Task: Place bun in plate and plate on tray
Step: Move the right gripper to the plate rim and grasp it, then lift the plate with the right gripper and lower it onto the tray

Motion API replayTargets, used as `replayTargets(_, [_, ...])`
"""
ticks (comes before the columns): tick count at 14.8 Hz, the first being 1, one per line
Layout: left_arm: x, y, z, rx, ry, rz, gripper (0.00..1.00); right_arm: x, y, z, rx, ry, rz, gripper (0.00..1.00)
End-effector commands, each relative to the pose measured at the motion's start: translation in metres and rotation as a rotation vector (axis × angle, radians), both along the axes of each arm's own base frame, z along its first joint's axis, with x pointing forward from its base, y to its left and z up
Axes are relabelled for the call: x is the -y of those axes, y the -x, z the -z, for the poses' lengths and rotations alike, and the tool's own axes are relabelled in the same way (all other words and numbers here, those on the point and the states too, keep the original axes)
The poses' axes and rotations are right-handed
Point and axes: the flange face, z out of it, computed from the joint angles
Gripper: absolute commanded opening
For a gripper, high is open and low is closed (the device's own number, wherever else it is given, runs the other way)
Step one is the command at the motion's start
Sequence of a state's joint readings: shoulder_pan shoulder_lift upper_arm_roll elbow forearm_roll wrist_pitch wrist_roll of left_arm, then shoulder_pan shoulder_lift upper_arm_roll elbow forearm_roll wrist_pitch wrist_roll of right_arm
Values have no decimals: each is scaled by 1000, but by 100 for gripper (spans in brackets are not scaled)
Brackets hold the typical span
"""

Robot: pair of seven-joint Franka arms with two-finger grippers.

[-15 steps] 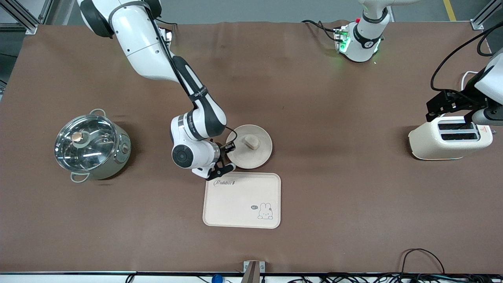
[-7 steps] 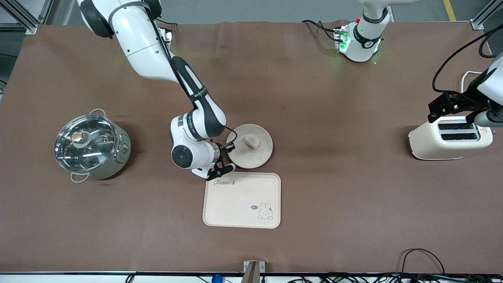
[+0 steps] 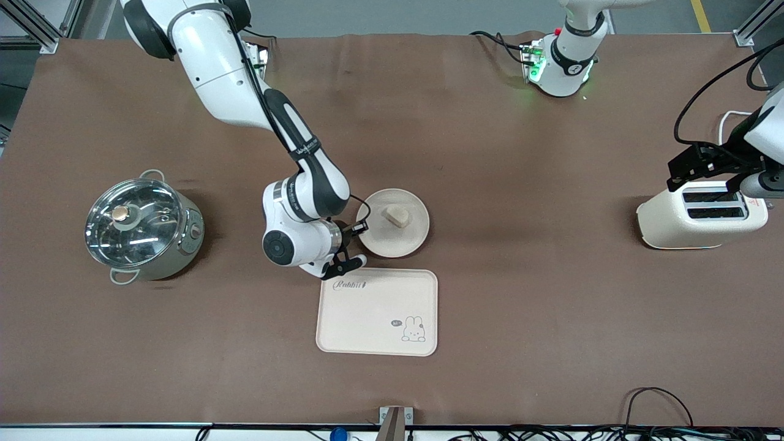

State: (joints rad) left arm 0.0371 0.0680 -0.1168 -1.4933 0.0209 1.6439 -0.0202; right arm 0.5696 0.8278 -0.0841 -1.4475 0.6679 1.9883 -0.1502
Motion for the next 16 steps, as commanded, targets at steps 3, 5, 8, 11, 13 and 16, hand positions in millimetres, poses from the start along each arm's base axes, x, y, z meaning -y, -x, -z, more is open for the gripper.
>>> replayTargets(3, [1,0,-3,-10,17,8,100,29,-38,-51,-37,-151,156,0])
replayTargets(5, [0,1,-4,-9,16,11,100,28,-55,-68,-14,-152,220,0])
replayTargets(8, [0,0,-3,-10,16,11,100,32,-81,-92,53,-150,345,0])
replayTargets(11, [-1,0,-3,-10,16,11,100,40,-95,-91,134,-148,429,0])
replayTargets(13, [-2,0,-3,-10,16,10,100,45,-103,-85,177,-147,466,0])
replayTargets(16, [-1,0,-3,-10,16,11,100,47,-110,-80,167,-142,507,0])
